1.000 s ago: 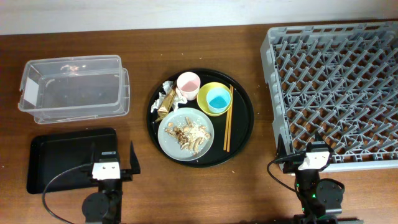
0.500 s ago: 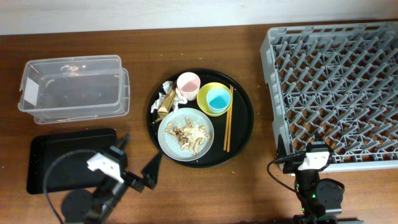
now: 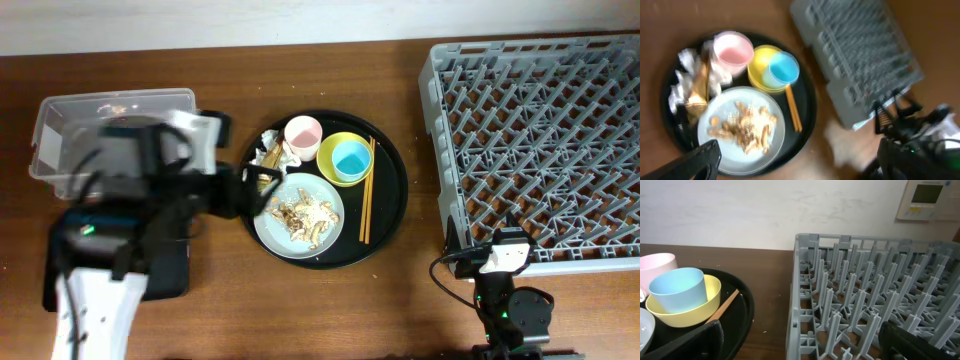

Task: Sort waste into correct bins and load items into the dishwasher rack
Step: 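Reach the left gripper to the white plate and grasp its rim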

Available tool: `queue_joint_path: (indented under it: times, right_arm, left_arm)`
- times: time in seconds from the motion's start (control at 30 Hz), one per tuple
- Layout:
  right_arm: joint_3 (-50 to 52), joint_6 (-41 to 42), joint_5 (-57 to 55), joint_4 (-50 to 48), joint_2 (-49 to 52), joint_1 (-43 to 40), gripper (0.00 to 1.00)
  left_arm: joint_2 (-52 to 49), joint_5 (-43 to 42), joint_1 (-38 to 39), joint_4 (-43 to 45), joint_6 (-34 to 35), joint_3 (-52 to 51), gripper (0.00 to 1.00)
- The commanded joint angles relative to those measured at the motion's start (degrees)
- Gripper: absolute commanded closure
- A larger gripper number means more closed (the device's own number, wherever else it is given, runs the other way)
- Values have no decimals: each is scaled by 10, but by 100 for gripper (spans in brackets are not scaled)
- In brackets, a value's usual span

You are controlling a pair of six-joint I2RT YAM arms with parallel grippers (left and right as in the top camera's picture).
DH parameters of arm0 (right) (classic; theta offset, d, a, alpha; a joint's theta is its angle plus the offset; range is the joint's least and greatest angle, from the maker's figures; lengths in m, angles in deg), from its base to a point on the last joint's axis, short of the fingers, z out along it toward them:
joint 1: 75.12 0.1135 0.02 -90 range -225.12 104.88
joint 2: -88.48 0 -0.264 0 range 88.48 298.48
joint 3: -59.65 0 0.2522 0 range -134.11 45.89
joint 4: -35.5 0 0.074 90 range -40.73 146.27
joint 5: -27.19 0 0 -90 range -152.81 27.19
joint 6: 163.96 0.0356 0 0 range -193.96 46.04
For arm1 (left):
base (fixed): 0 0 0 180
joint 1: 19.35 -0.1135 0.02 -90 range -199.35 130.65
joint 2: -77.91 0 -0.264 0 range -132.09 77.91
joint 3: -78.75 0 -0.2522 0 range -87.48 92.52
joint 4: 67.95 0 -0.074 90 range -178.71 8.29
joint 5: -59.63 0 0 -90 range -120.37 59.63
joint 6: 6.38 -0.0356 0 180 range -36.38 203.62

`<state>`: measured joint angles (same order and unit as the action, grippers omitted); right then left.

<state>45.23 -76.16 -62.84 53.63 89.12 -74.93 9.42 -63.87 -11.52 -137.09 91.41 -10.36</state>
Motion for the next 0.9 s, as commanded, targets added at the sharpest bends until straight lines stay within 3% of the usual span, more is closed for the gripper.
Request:
queue_joint_path:
  times: [0.0,0.1,0.27,0.43,0.5,0.63,0.87]
  right_arm:
    - [3,-4,-5,3,-3,-3,2]
    - [3,-4,-5,3,-3,-3,2]
    - [3,-4,-5,3,-3,-3,2]
    - [3,-4,-5,3,-3,-3,2]
    - [3,-4,-5,3,-3,-3,2]
    - [3,-4,-5,3,-3,-3,2]
    - [3,-4,-5,3,-3,-3,1]
  left_arm:
    - [-42,280,156,-9,126,8,1]
    - [-101,427,283,3,198,8,0]
    - [-280,398,356,83,198,8,2]
    - [-385,415,382,113,201,8,44]
    - [-402,415,382,118,241,8,50]
    - [-419,428,383,124,248,8,57]
    - [-461,435,396,127,248,8,57]
